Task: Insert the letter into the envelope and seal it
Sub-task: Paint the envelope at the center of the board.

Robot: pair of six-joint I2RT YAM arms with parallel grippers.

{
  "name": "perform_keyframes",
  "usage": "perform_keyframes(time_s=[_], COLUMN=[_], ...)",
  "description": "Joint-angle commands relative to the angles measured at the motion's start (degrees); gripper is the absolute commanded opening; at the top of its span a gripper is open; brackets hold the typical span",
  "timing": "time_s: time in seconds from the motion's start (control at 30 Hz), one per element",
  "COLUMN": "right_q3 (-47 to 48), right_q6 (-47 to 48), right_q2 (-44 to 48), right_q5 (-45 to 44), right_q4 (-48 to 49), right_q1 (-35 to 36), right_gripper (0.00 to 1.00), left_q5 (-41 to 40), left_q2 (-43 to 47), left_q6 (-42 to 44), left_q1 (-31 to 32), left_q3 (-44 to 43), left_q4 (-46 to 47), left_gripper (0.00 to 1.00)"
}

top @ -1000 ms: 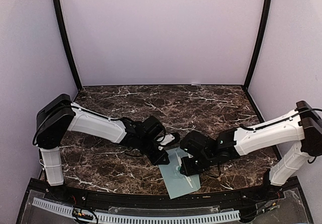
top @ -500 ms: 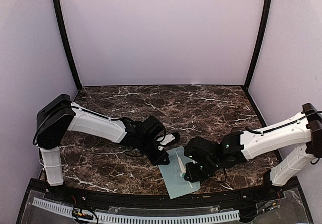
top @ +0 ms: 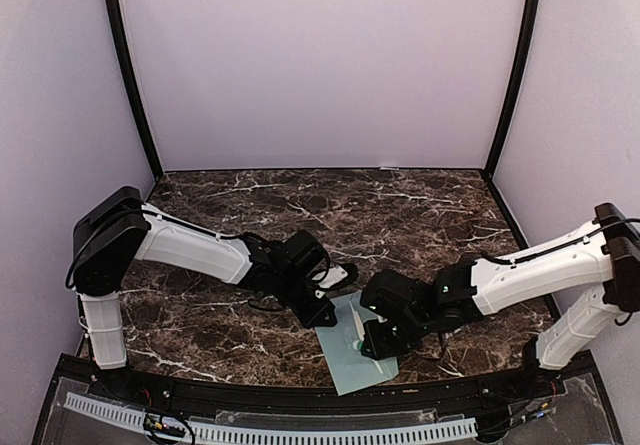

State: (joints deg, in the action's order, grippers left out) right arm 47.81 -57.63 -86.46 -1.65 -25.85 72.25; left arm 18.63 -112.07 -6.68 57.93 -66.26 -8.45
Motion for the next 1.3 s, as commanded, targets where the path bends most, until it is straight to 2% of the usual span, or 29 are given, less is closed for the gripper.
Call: perform_keyframes(time_s=[0.0, 0.4, 0.7, 0.9, 1.27], right_q3=[0.01, 1.89, 2.60, 1.49, 0.58], right_q6=[1.21, 5.68, 6.35, 4.68, -2.02], right_q2=[-2.85, -7.67, -8.41, -5.42, -1.84], right_q5=[-2.18, -4.38, -3.27, -1.25, -1.13], right_q4=[-0.37, 2.22, 3.15, 2.53, -3.68], right_q1=[-1.91, -6.49, -6.85, -5.33, 1.65], right_gripper=[0.04, 0.03, 0.02, 0.03, 0.03], left_q5=[-2.22, -2.09, -2.26, -2.59, -3.11], left_q2=[-3.99, -4.12, -4.12, -4.16, -4.47], left_q6=[0.13, 0.26, 0.32, 0.20, 0.09], left_q1=[0.36, 0.36, 0.34, 0.34, 0.34], left_q3=[1.66, 1.33, 1.22, 1.13, 1.04], left_q4=[-5.90, -6.20, -6.32, -6.39, -6.71], left_gripper=[0.03, 0.03, 0.02, 0.02, 0.02])
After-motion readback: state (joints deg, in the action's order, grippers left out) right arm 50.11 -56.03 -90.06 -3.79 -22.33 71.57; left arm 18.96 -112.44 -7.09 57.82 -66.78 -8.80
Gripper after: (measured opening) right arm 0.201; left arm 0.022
